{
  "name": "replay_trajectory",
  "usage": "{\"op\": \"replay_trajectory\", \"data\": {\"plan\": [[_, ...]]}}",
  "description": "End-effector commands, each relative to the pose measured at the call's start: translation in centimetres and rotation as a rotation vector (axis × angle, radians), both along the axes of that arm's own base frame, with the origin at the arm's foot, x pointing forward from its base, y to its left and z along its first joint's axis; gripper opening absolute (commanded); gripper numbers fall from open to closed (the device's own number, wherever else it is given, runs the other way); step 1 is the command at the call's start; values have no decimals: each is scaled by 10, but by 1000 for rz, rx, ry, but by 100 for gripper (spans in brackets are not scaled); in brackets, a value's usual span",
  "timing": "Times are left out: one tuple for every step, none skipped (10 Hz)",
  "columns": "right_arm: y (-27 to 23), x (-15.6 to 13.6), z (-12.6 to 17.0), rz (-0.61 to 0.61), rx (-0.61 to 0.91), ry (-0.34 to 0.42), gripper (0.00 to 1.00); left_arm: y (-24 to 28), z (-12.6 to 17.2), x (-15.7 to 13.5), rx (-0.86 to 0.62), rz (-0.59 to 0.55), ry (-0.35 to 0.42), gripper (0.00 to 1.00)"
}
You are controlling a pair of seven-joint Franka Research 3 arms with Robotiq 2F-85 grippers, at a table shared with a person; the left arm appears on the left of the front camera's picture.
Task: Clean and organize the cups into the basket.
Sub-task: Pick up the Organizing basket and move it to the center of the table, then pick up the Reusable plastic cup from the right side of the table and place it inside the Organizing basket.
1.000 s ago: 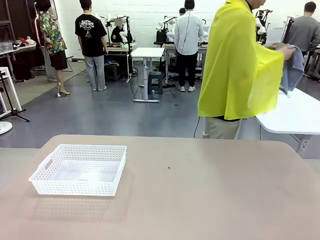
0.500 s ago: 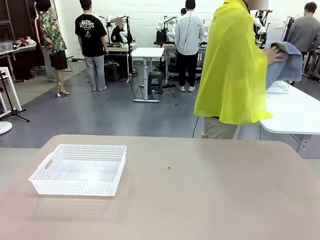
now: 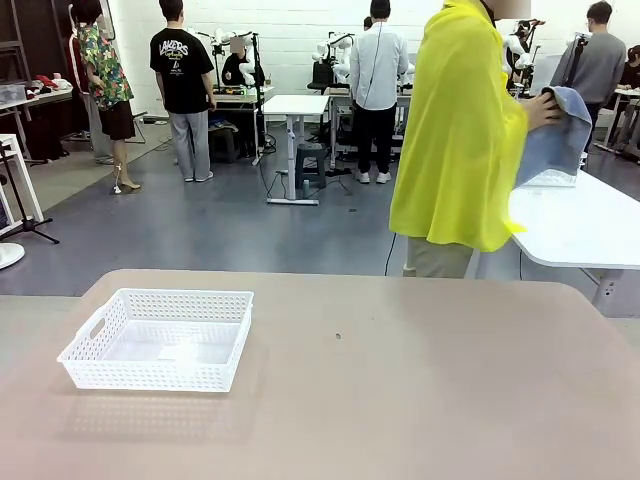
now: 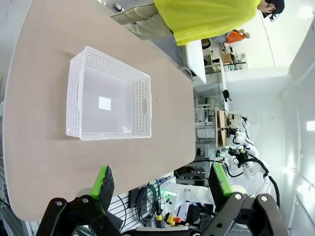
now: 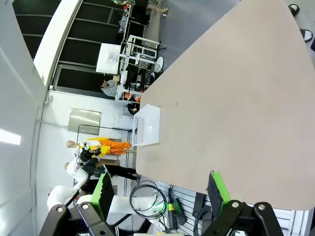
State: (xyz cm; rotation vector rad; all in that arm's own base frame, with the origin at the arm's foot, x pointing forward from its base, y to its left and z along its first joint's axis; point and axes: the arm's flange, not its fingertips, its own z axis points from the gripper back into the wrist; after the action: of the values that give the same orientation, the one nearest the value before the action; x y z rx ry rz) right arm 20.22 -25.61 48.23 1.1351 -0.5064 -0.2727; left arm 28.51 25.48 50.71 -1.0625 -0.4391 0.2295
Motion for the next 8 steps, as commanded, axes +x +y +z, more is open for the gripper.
{"op": "replay_trajectory", "data": {"plan": [[1, -1, -2, 2, 11, -10, 100, 1, -1, 0, -7, 18, -9, 100], [1, -1, -2, 2, 11, -10, 100, 1, -1, 0, -7, 18, -9, 100], [1, -1, -2, 2, 11, -10, 100, 1, -1, 0, -7, 18, -9, 100], [1, -1, -2, 2, 11, -10, 100, 1, -1, 0, -7, 18, -9, 100], [1, -1, -2, 2, 11, -10, 100, 1, -1, 0, -7, 18, -9, 100], [1, -1, -2, 2, 11, -10, 100, 1, -1, 0, -7, 18, -9, 100], [1, -1, -2, 2, 11, -10, 100, 1, -1, 0, -7, 18, -9, 100], [1, -1, -2, 2, 11, -10, 100, 1, -1, 0, -7, 18, -9, 100]]}}
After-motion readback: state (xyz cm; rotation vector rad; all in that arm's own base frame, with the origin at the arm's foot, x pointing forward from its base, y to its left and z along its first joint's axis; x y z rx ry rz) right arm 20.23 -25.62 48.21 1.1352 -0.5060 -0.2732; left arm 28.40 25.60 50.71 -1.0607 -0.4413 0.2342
